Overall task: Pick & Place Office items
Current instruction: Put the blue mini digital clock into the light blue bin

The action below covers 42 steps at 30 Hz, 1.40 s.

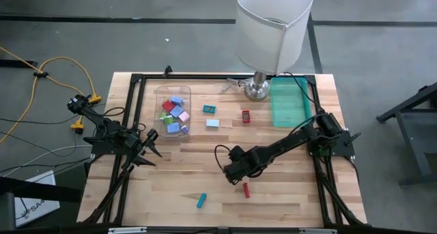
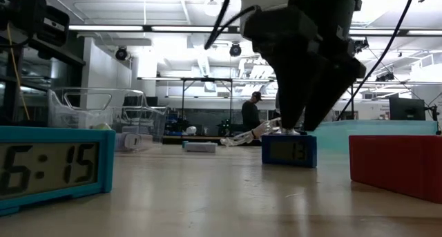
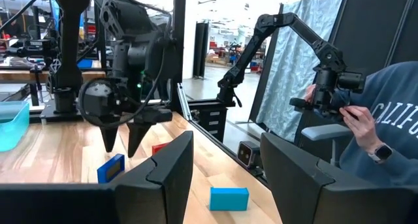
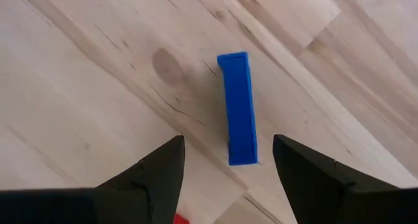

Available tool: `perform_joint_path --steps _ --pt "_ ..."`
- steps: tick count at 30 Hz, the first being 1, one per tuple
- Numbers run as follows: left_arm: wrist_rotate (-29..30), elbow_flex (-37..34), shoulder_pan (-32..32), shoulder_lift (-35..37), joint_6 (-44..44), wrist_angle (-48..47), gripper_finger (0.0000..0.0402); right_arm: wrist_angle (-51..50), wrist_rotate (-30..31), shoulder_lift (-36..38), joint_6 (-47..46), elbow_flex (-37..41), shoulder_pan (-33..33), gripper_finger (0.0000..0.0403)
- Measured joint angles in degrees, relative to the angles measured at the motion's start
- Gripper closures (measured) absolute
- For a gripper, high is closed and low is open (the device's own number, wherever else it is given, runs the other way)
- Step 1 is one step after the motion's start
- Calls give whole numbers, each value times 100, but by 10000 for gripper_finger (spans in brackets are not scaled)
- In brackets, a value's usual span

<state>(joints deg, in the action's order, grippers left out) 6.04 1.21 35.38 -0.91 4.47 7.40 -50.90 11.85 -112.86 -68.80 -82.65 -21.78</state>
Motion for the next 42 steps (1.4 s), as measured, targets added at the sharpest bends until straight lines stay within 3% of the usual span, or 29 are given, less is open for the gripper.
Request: perform_joint_path --steps 29,42 --pt "-2 -1 1 0 0 -2 229 230 -85 -179 6 181 2 184" --pt "-2 -1 -1 0 0 -2 229 219 -43 -179 5 181 2 266"
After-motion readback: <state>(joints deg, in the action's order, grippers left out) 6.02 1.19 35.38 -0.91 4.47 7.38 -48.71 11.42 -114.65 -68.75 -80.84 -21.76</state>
